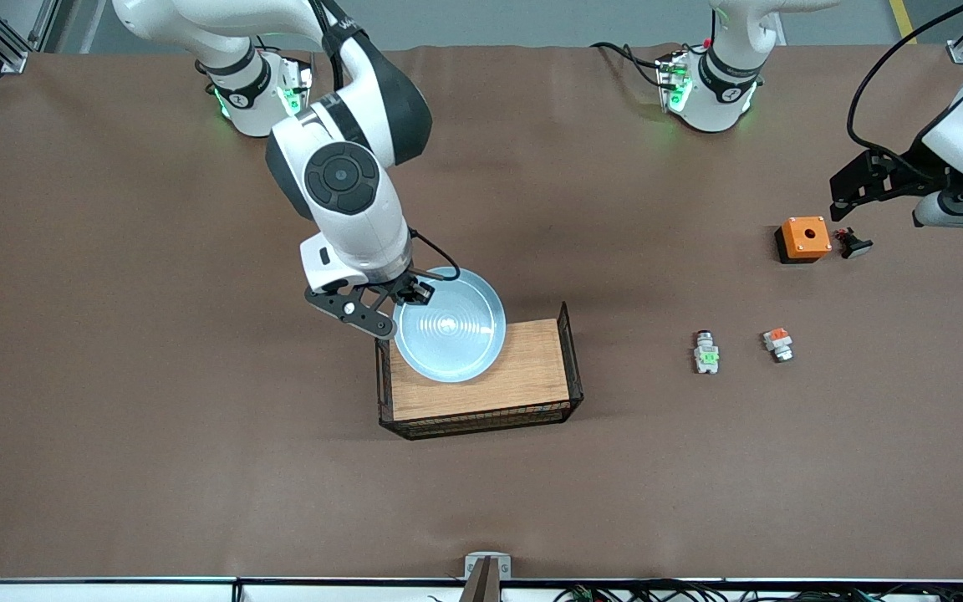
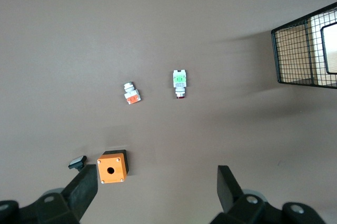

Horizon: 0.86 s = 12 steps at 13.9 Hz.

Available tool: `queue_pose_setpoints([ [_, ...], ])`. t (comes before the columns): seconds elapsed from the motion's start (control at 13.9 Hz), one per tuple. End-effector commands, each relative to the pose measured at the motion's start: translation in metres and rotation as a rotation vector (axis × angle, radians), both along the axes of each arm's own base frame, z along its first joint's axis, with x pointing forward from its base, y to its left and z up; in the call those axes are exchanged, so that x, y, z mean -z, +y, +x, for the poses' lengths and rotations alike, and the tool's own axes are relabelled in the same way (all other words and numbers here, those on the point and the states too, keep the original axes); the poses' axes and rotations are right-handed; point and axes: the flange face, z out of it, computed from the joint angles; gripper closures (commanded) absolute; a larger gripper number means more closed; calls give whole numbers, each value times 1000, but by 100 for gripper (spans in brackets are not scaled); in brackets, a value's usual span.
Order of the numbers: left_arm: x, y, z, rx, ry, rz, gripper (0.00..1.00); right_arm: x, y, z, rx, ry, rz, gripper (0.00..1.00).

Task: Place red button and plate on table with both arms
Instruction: 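Lift the blue plate off the tray with the right gripper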

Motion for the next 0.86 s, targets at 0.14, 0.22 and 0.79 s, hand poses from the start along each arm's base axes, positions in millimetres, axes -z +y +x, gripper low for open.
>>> queue_pose_setpoints([
  [0.14, -3, -4, -5, -4, -1, -9, 0, -42, -16, -22, -61, 57, 11, 100],
  [0.22, -3, -4, -5, 1, 1, -9, 0, -48, -18, -27, -76, 70, 7, 100],
  [0.79, -6, -5, -6, -9, -4, -27, 0, -117, -102, -29, -231, 126, 29, 100],
])
